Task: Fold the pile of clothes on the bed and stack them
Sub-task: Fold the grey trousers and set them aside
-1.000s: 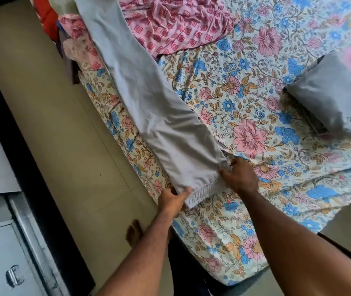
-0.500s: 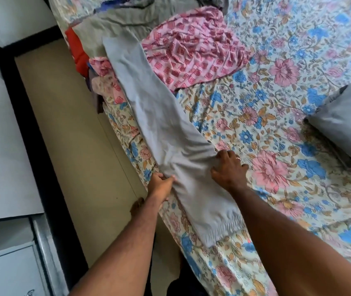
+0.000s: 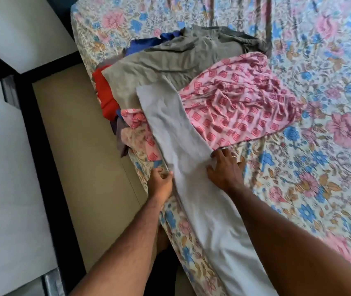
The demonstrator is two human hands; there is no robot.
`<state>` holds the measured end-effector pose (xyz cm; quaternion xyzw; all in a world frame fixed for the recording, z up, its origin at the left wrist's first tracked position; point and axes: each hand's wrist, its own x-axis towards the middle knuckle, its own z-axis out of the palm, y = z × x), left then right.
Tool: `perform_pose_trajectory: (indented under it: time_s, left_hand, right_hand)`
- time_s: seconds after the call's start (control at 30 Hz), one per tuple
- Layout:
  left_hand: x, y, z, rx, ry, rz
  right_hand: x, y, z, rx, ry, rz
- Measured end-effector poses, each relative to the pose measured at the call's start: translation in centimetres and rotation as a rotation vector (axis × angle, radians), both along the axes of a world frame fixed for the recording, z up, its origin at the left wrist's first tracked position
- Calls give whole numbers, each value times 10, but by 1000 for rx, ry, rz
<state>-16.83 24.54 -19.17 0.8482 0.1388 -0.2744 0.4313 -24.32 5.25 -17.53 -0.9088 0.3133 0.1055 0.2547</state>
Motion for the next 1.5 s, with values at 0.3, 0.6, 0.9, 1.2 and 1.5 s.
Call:
perform_pose_trajectory:
  time_s: [0.3, 0.6, 0.9, 1.2, 1.5]
  left_hand:
    - [191, -18, 18, 53, -192, -46]
    - [277, -30, 26, 221, -363, -91]
    - [291, -32, 20, -267, 173, 66]
    - [258, -22, 65, -451, 240, 103]
    - [74, 10, 82, -789, 538, 401]
  right_hand:
    - [213, -12, 24, 47, -232, 50]
    - [324, -16, 24, 77, 91, -115]
    - [332, -31, 17, 564, -63, -256]
    - [274, -26, 43, 723, -325, -99]
    - [82, -3, 68, 486, -283, 311]
